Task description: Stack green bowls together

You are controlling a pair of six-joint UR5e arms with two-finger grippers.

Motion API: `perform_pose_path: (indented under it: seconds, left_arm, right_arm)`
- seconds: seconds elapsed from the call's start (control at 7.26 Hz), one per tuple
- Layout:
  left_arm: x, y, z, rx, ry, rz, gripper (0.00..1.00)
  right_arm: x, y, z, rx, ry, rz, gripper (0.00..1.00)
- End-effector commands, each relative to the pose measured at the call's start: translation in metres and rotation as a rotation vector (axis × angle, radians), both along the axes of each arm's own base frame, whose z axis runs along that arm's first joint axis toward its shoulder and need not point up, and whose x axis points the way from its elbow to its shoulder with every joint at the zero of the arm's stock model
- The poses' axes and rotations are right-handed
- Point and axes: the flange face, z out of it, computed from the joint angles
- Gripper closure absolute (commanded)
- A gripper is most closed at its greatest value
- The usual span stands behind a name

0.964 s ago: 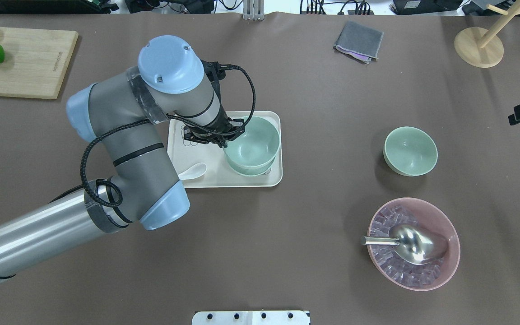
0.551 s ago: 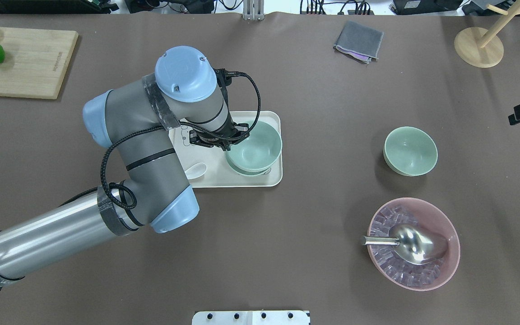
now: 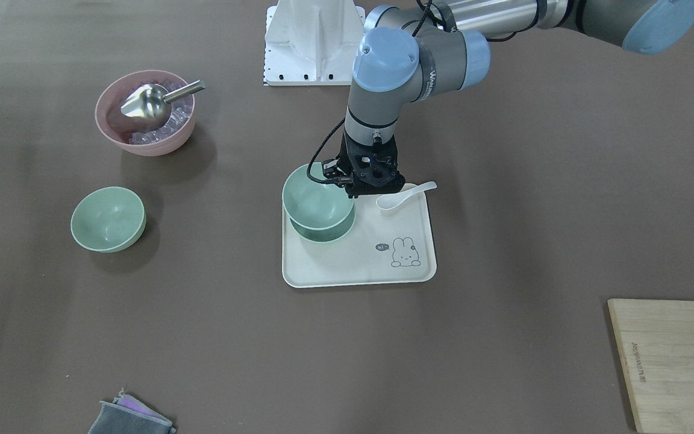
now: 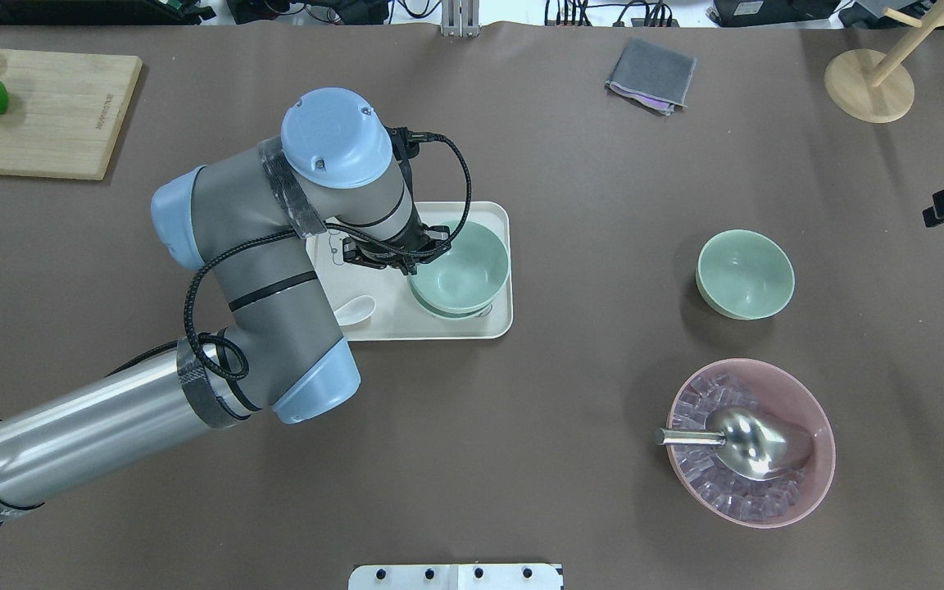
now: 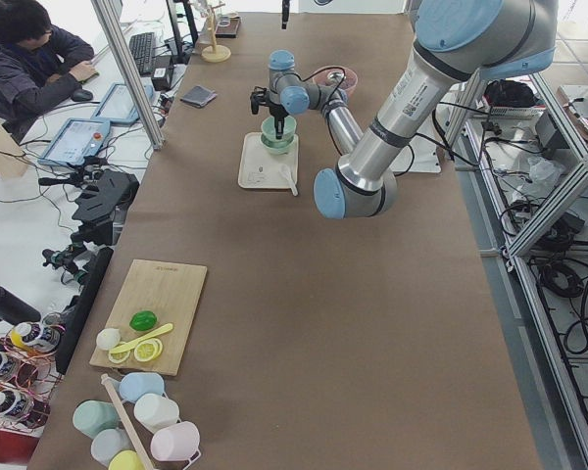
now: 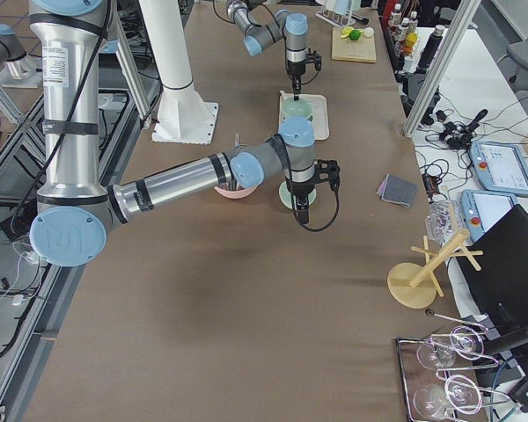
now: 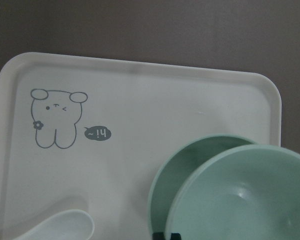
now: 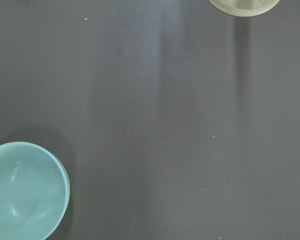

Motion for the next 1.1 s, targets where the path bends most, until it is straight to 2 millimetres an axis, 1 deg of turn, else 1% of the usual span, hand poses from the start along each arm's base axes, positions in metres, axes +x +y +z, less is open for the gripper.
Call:
perform_pose_path:
  seconds: [0.0,0.28,0.55,0.96]
  left_arm:
    - [0.001,-0.001,0.001,0.002,0.000,0.003,1.00]
    - [0.004,-0.002,0.003,0.007,0.004,0.004,1.00]
    - [0.013,-0.009,0.011,0.019,0.022,0.004,1.00]
    - [0.015,-0.010,0.019,0.017,0.017,0.005,1.00]
  right_arm:
    - [-0.001,0.000,0.000,0.000,0.000,-0.002,0.00]
    - [0.000,0.000,0.000,0.000,0.001,0.001,0.00]
    - [0.000,0.000,0.001,-0.001,0.002,0.001,0.00]
    - [0.000,0.000,0.001,-0.001,0.003,0.001,0.00]
